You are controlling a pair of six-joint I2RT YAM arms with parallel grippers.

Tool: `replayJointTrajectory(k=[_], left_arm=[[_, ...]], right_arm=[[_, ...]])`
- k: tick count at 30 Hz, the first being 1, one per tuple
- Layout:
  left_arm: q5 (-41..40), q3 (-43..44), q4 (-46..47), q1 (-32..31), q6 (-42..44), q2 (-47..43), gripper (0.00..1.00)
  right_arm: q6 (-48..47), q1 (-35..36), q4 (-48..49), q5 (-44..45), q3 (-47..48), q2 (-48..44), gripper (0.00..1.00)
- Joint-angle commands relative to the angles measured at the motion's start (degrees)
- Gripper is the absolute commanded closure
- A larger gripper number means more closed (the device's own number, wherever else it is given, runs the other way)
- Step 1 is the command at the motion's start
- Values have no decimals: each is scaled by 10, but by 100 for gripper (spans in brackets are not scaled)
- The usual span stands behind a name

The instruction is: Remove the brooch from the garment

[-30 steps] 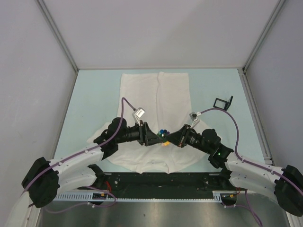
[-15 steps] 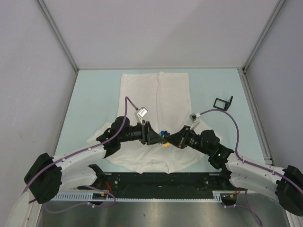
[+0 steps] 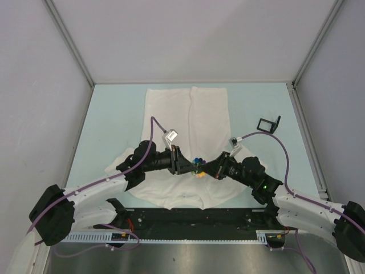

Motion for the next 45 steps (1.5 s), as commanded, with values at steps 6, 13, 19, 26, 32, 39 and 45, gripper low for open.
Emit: replayJointTrajectory(k=[6, 13, 19, 26, 32, 39, 45], left_arm=[[22, 12, 43, -4, -13, -6, 69], [41, 6, 74, -4, -30, -4, 73], [50, -1, 94, -4, -42, -2, 74], [60, -3, 107, -4, -53, 0, 73], [67, -1, 108, -4, -55, -1, 74], [82, 8, 113, -4, -50, 6, 71], [101, 13, 124, -4, -52, 14, 68]], right_arm=[[-10, -3, 32, -1, 11, -8, 100], [-21, -6, 65, -33, -1, -12, 100], [-21, -13, 71, -44, -7, -19, 100], [-17, -13, 83, -49, -8, -7, 100], [-19, -12, 86, -53, -8, -4, 100], [-19, -9, 87, -47, -7, 3, 100], [-21, -7, 87, -42, -6, 9, 100]])
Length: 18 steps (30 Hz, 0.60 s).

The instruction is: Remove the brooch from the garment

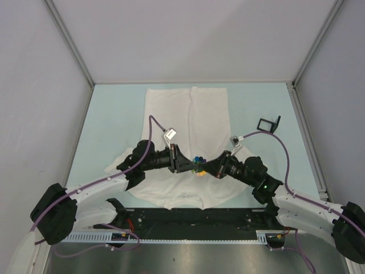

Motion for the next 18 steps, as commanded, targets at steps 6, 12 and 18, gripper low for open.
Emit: replayJointTrajectory(k=[6, 12, 18], left_arm=[[71, 14, 73, -15, -19, -3, 66], [63, 4, 62, -15, -11, -19, 60], [60, 6, 52, -15, -6, -19, 64]], right_arm=[[-7, 9, 33, -5, 4, 2, 100], [-8, 7, 20, 0, 3, -9, 100], [-6, 5, 20, 1, 3, -10, 100]])
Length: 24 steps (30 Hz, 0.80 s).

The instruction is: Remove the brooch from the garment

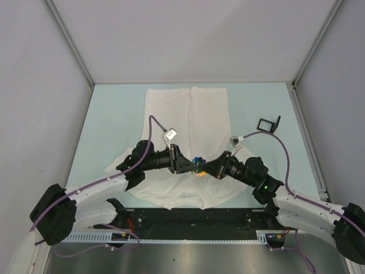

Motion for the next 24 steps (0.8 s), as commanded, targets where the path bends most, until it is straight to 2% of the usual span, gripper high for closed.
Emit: replayJointTrajectory(k=[1, 4, 8, 15, 19, 24], left_arm=[[42, 7, 42, -15, -7, -15, 65], [36, 3, 41, -15, -7, -21, 66], [32, -2, 38, -15, -3, -30, 61], [25, 2, 29, -15, 5, -34, 60], [12, 13, -8, -15, 23, -37, 48], [-6, 20, -37, -15, 44, -46, 44]], right_arm=[[-5, 2, 14, 9, 3, -4, 100], [-6, 2, 7, 12, 3, -8, 100], [-5, 2, 1, 15, 2, -8, 100], [-6, 0, 2, 17, 1, -5, 100], [-6, 1, -5, 23, 2, -7, 100], [-5, 2, -17, 32, 8, -7, 100]])
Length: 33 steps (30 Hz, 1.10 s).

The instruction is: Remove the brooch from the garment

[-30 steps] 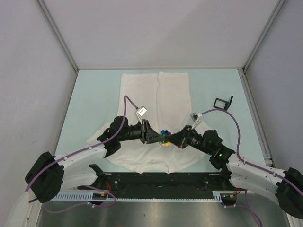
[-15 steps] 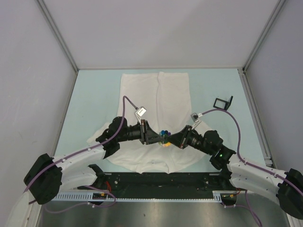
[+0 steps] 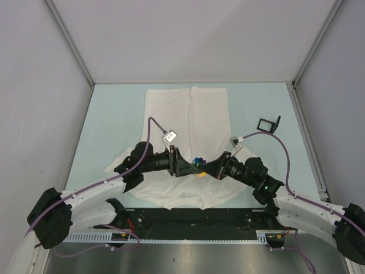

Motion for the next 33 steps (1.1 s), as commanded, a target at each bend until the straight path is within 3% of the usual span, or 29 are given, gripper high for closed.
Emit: replayJointTrajectory(k=[1, 11, 33], left_arm=[[-3, 24, -15, -7, 29, -19, 45], [-19, 42, -16, -13, 30, 12, 47], [-39, 51, -44, -15, 37, 24, 65]], right_arm=[[-6, 4, -7, 30, 11, -2, 100], [-18, 27, -38, 64, 34, -2, 100], [-24, 29, -42, 60, 40, -11, 100]])
